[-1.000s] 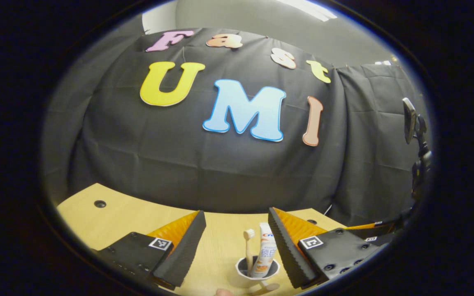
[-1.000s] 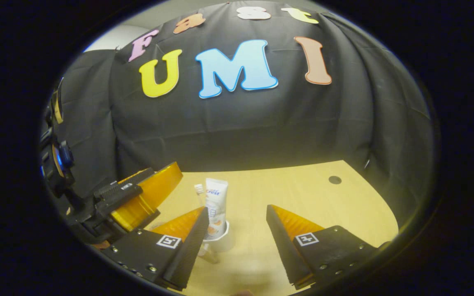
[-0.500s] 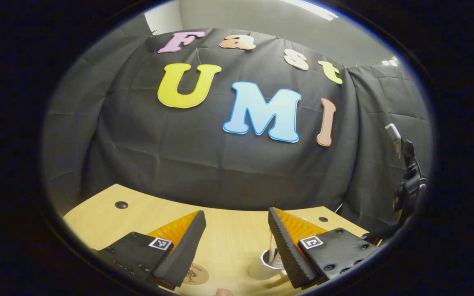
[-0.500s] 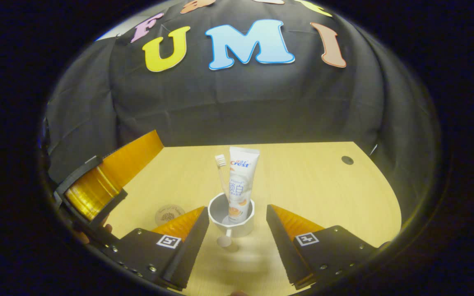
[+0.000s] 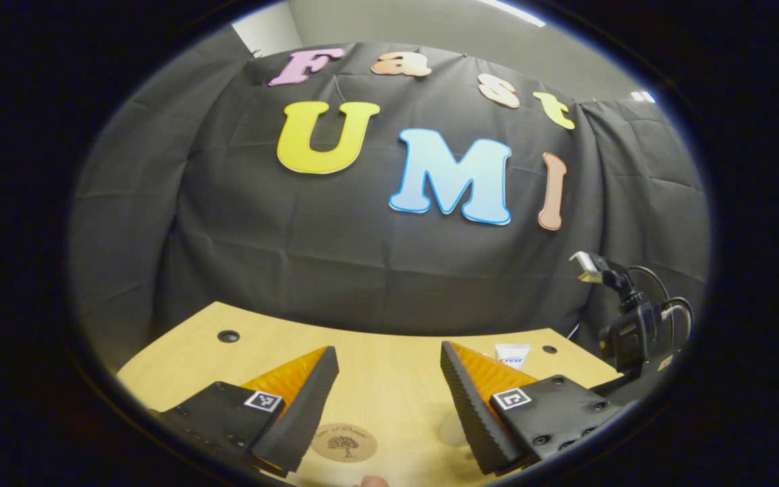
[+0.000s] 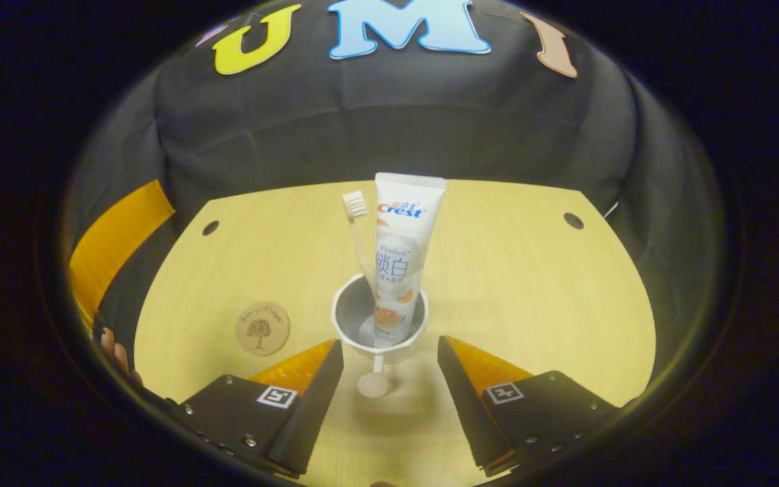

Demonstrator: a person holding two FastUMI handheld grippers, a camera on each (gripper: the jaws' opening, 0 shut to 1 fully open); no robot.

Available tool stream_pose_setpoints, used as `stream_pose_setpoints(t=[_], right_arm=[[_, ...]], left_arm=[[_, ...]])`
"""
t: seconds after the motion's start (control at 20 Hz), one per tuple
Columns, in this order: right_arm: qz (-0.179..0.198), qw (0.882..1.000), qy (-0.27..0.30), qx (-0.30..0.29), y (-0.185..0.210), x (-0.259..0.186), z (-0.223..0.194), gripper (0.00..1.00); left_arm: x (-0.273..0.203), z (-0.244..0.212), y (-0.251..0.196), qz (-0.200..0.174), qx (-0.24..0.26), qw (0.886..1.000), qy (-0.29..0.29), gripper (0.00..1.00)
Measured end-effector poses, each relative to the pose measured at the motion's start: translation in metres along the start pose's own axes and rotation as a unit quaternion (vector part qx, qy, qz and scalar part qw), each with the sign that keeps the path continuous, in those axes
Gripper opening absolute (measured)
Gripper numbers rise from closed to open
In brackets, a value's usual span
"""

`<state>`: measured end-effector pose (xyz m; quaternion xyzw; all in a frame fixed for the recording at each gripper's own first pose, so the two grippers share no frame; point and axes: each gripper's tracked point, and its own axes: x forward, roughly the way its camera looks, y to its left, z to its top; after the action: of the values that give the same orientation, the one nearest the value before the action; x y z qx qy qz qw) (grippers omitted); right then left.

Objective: Put the toothbrush and toothpaste on the desktop into the cup, then pick up the cup and place it on the coaster on the desktop.

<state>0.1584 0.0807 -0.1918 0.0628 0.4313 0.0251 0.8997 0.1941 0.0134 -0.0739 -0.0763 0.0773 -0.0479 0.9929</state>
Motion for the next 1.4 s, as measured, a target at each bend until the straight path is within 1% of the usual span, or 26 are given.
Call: stream_pose_setpoints(t=[0.1, 0.3, 0.35, 0.4, 0.8, 0.85, 0.9, 0.95, 1.0, 1.05, 1.1, 1.15, 1.2, 1.25, 1.3, 1.4], right_arm=[[-0.007, 1.000, 0.028, -0.002, 0.000, 0.007, -0.007, 0.86], [-0.013, 0.997, 0.081, -0.003, 0.006, 0.019, -0.021, 0.86], [-0.014, 0.996, 0.089, -0.004, 0.007, 0.022, -0.022, 0.86], [-0.016, 0.995, 0.095, -0.006, 0.007, 0.024, -0.023, 0.85], [-0.020, 0.989, 0.146, -0.002, 0.013, 0.044, -0.032, 0.85], [-0.022, 0.989, 0.148, -0.001, 0.013, 0.046, -0.032, 0.83], [-0.019, 0.988, 0.152, -0.001, 0.014, 0.047, -0.034, 0.75], [-0.026, 0.988, 0.154, -0.003, 0.012, 0.047, -0.034, 0.76], [-0.030, 0.987, 0.155, -0.005, 0.010, 0.048, -0.036, 0.65], [-0.030, 0.987, 0.158, -0.008, 0.011, 0.048, -0.037, 0.59], [-0.036, 0.986, 0.163, -0.014, 0.008, 0.048, -0.042, 0.60], [-0.039, 0.985, 0.168, -0.012, 0.008, 0.043, -0.040, 0.48], [-0.039, 0.985, 0.166, -0.009, 0.008, 0.048, -0.043, 0.30], [-0.039, 0.985, 0.165, -0.009, 0.008, 0.048, -0.042, 0.29], [-0.038, 0.986, 0.164, -0.009, 0.008, 0.047, -0.042, 0.33], [-0.036, 0.987, 0.157, -0.016, 0.007, 0.047, -0.039, 0.28]], left_arm=[[-0.003, -0.005, 0.003, 0.001, -0.005, 1.000, 0.010, 0.97], [-0.007, -0.015, 0.008, 0.003, -0.012, 1.000, 0.026, 0.97], [-0.007, -0.016, 0.010, 0.003, -0.012, 1.000, 0.028, 0.95], [-0.008, -0.018, 0.012, 0.003, -0.013, 0.999, 0.031, 0.97], [-0.011, -0.028, 0.016, -0.004, -0.026, 0.999, 0.045, 0.96], [-0.011, -0.030, 0.016, -0.005, -0.028, 0.999, 0.046, 0.96], [-0.011, -0.032, 0.017, -0.004, -0.029, 0.998, 0.048, 0.96], [-0.011, -0.032, 0.018, -0.004, -0.031, 0.998, 0.050, 0.96], [-0.012, -0.034, 0.018, -0.004, -0.032, 0.998, 0.051, 0.96], [-0.011, -0.036, 0.018, -0.004, -0.034, 0.998, 0.054, 0.96], [-0.012, -0.037, 0.019, -0.004, -0.035, 0.998, 0.056, 0.96], [-0.012, -0.039, 0.020, -0.003, -0.035, 0.998, 0.057, 0.96], [-0.012, -0.040, 0.021, -0.002, -0.035, 0.998, 0.059, 0.96], [-0.012, -0.040, 0.022, -0.001, -0.036, 0.998, 0.059, 0.96], [-0.013, -0.042, 0.023, 0.000, -0.036, 0.997, 0.061, 0.97], [-0.014, -0.044, 0.026, 0.003, -0.037, 0.997, 0.064, 0.96]])
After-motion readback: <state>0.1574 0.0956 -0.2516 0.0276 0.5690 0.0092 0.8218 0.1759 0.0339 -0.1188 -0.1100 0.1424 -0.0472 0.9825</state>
